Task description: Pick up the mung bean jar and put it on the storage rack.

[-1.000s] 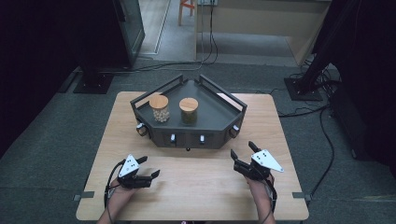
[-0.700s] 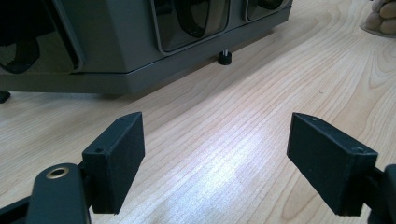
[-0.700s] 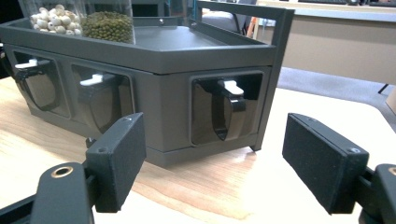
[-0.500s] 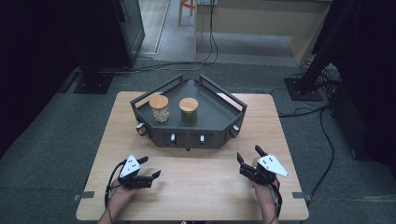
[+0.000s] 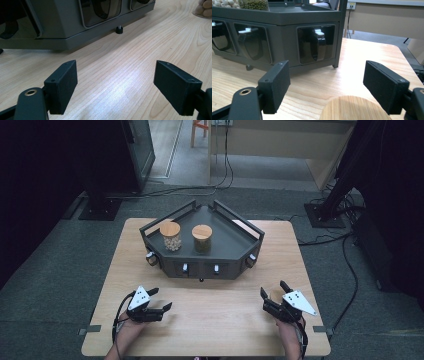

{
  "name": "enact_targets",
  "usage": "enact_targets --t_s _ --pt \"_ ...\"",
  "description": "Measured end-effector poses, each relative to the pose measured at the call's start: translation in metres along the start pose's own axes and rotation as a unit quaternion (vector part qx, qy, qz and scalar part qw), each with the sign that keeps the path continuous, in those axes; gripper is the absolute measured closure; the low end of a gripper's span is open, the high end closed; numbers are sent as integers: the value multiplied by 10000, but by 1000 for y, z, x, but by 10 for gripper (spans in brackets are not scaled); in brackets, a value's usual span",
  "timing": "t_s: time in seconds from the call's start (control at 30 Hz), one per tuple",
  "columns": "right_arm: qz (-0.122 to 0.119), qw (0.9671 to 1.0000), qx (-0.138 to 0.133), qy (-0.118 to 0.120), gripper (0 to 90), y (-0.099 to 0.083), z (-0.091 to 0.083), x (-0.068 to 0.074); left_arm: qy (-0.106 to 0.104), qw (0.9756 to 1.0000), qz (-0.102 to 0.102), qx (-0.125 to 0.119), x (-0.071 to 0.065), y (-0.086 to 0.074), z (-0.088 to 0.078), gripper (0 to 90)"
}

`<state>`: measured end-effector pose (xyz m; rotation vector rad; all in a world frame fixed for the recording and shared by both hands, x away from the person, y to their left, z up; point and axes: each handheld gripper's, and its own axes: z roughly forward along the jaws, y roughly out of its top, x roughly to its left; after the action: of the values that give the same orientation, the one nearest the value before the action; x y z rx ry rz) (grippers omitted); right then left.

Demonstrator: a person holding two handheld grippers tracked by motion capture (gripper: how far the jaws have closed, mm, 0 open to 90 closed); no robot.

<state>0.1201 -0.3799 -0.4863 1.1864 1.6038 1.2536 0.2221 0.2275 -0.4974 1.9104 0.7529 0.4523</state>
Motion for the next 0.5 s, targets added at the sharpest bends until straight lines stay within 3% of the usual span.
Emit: enact_targets --t_s 0.5 --pt "26 9999 39 -131 215 -6 -10 -3 18 10000 -28 -8 0 -1 -1 187"
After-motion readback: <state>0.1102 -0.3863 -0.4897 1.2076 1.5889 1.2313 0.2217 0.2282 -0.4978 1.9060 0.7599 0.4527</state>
